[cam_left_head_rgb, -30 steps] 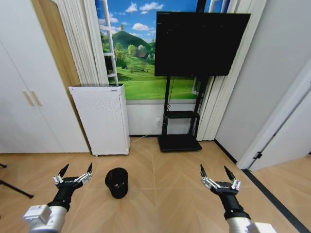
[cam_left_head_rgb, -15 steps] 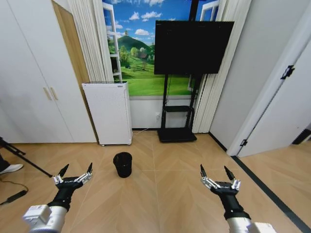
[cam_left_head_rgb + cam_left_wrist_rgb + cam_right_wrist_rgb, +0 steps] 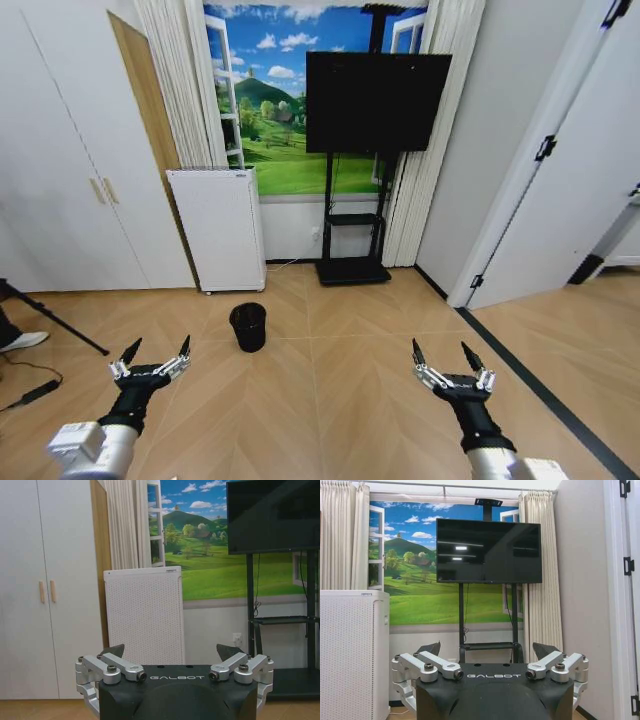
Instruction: Pick up the trash bin and place the garbage on the floor into it.
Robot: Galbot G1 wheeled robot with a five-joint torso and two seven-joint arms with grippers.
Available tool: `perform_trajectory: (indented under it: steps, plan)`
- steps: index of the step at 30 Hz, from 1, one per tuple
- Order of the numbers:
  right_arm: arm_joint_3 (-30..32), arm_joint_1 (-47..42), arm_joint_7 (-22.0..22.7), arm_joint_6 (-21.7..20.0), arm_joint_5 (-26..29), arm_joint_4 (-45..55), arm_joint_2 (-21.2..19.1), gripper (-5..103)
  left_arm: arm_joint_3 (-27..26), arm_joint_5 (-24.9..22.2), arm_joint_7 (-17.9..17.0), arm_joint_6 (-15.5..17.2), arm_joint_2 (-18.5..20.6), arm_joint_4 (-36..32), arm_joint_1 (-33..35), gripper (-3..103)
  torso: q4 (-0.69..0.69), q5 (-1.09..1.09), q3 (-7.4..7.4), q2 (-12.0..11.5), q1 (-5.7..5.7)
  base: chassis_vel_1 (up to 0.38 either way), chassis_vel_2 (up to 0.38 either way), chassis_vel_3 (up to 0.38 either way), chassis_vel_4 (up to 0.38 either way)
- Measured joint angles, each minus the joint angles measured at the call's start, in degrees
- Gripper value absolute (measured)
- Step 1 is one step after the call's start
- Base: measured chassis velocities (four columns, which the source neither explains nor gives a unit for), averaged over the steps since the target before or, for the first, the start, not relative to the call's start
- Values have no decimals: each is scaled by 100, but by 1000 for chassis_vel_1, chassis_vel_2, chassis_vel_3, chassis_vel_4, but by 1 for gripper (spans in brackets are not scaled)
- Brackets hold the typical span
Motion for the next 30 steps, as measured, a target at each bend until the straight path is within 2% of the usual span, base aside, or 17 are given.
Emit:
perform_trajectory:
  steps: [3, 14, 22, 30]
  plan:
    - [0, -1, 0, 0, 0, 0, 0, 100, 0, 0, 0, 0, 0, 0, 0, 100, -4, 0, -2, 0, -1, 0, 0, 0, 0]
    - [-1, -1, 0, 0, 0, 0, 0, 100, -1, 0, 0, 0, 0, 0, 1, 100, -2, 0, -3, 2, -5, 0, 0, 0, 0]
    - [0, -1, 0, 0, 0, 0, 0, 100, -1, 0, 0, 0, 0, 0, 0, 100, -1, 4, -3, 2, -4, -91, -95, 115, 72]
    - [0, -1, 0, 0, 0, 0, 0, 100, -1, 0, 1, 0, 0, 0, 1, 100, -2, -2, -3, 2, -5, -26, -26, 36, 24]
